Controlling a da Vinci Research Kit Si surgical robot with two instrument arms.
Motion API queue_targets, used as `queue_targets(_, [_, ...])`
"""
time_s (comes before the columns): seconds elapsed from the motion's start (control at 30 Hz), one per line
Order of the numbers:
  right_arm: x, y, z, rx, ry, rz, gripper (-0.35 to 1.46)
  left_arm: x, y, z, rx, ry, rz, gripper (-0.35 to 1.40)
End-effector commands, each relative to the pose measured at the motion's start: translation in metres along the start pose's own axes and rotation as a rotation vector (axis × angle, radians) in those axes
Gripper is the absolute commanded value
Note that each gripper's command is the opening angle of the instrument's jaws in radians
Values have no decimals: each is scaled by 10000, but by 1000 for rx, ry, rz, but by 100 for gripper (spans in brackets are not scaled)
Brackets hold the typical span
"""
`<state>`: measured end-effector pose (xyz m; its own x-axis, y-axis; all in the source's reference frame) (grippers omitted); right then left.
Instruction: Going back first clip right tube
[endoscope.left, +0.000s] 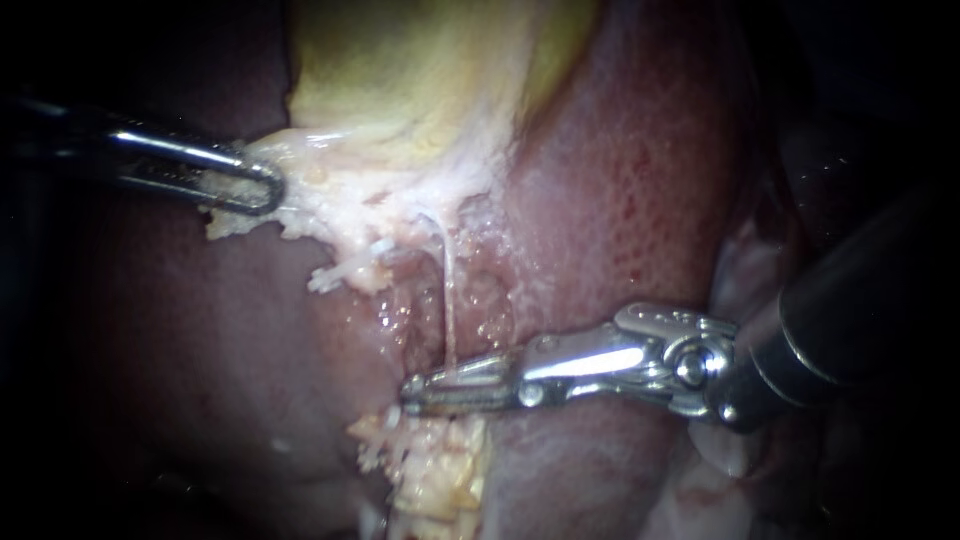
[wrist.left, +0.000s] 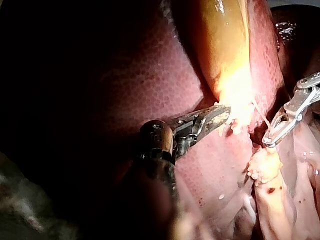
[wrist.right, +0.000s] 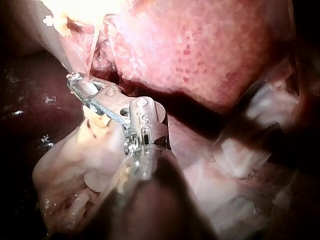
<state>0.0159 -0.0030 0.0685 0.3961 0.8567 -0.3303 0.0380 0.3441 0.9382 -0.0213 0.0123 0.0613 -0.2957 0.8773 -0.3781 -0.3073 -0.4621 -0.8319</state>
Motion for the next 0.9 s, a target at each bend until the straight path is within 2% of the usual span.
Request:
queue_targets(0.03, [0, 0, 1, 1, 2, -12, -35, 0, 0, 0, 0, 0, 0, -35])
queue_targets(0.07, [0, 0, 1, 4, 4, -48, -35, 0, 0, 0, 0, 0, 0, -35])
queue_targets(0.2, [3, 1, 6, -9, 14, -95, 17, 0, 0, 0, 0, 0, 0, -35])
queue_targets(0.3, [4, 6, 13, -32, 31, -137, 38, 0, 0, 1, 0, 0, 0, -35])
queue_targets(0.47, [3, 21, 16, -81, 61, -234, 46, 0, 0, 1, 1, 1, 0, -35])
queue_targets(0.57, [4, 33, 13, -141, 102, -272, 48, 0, 0, 1, 1, 1, 0, -35])
queue_targets(0.73, [7, 49, -2, -209, 107, -342, 49, 0, 0, 1, 1, 1, 0, -35])
queue_targets(0.9, [7, 54, -16, -237, 104, -378, 49, -1, 1, 1, 1, 0, 0, -35])
